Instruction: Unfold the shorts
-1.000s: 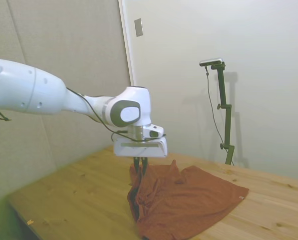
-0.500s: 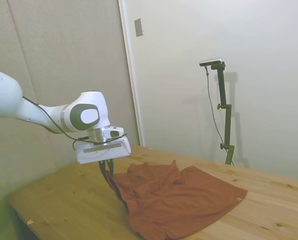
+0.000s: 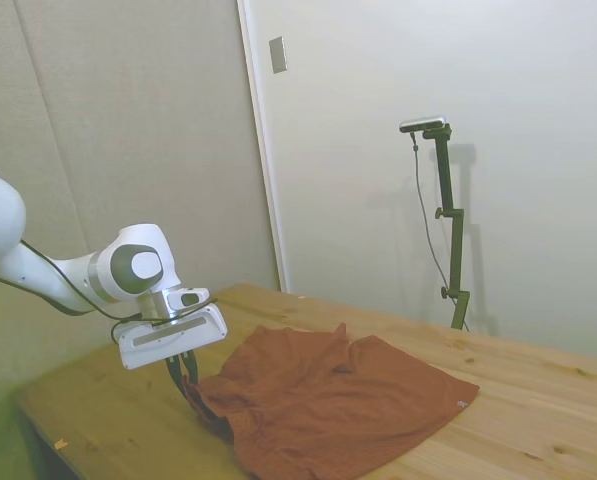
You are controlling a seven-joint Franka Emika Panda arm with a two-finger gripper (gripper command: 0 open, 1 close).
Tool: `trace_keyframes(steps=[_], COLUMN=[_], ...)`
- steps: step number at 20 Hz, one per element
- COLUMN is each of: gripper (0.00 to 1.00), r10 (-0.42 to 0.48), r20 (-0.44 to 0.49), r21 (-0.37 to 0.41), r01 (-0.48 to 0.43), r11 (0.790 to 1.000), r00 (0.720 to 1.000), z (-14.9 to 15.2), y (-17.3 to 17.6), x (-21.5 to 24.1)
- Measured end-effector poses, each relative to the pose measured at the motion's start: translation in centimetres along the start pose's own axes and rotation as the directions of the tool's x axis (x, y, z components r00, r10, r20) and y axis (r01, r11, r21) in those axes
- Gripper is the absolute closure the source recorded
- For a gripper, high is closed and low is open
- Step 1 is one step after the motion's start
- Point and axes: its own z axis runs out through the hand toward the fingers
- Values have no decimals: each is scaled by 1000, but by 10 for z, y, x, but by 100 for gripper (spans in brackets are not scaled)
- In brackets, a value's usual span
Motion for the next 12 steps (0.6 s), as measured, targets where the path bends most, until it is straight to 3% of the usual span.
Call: trace_keyframes(steps=[1, 12], gripper=[0, 0], r10=[8, 12], r20=[5, 13], r21=[-8, -23], r01=[-8, -11], r11=[1000, 1000], r00=[1000, 1000], z=[5, 13], y=[-3, -15], x=[3, 8])
